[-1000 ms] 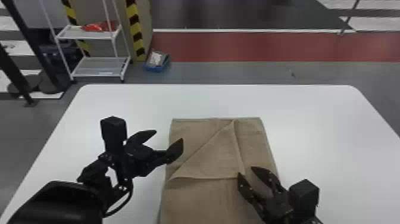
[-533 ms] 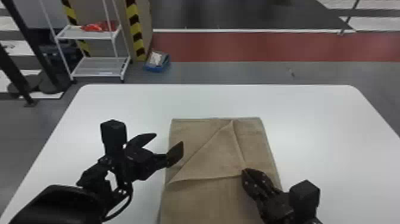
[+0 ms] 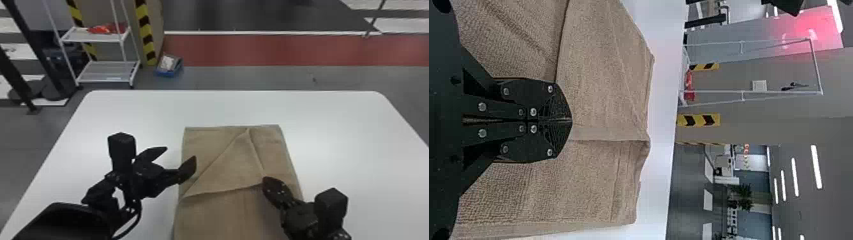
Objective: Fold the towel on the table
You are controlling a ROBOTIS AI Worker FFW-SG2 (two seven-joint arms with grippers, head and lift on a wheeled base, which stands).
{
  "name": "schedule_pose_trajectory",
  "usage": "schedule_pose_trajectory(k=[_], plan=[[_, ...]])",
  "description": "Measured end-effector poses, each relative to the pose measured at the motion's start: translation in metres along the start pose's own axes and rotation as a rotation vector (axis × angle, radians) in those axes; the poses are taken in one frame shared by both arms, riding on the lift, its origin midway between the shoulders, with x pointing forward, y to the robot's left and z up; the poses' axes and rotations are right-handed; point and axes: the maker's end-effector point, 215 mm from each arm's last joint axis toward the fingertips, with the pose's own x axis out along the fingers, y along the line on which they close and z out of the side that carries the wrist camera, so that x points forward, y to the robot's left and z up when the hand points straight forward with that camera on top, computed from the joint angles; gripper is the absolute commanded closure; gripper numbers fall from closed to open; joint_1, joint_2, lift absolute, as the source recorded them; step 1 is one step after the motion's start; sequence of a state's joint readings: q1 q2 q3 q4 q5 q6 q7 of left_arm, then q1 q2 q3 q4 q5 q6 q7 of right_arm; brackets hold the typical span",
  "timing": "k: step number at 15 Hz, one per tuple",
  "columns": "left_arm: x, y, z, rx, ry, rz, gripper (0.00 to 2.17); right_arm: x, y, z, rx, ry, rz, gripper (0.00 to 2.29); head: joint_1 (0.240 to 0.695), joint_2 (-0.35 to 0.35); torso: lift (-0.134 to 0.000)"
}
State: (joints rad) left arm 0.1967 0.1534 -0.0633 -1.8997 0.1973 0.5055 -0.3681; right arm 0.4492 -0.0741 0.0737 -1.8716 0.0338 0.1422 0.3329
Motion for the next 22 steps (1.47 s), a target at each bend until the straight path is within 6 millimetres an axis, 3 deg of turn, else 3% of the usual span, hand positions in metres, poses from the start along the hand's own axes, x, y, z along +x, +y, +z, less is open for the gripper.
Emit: schedule_pose_trajectory(k=[1,3,7,10,15,22], plan=[[-0.001,-0.001,-0.001,0.001,0.002,0.000,0.04,0.000,-0.002,0.004,0.006,-0.005,-0.003,0.29,0.695,0.002,-0.123],[-0.003,-0.002,-0.003,0.004,0.005,0.000,0.04,0.000,-0.006,0.012,0.005,-0.011,-0.008,0.29,0.695,-0.002,-0.123],[-0.004,-0.002,-0.005,0.005,0.009,0.000,0.04,0.008,-0.008,0.003,0.004,0.048,0.007,0.29,0.695,-0.003,-0.123],[-0.005,-0.001,-0.007,0.005,0.012,0.002,0.04,0.013,-0.008,-0.002,0.002,0.079,0.011,0.33,0.695,0.001,-0.123],[-0.006,0.002,-0.008,0.011,0.016,0.007,0.04,0.019,0.000,-0.006,-0.007,0.110,0.024,0.62,0.695,0.014,-0.123],[-0.007,0.008,-0.010,0.013,0.020,0.014,0.04,0.026,0.009,-0.004,-0.014,0.121,0.040,0.62,0.695,0.035,-0.123]])
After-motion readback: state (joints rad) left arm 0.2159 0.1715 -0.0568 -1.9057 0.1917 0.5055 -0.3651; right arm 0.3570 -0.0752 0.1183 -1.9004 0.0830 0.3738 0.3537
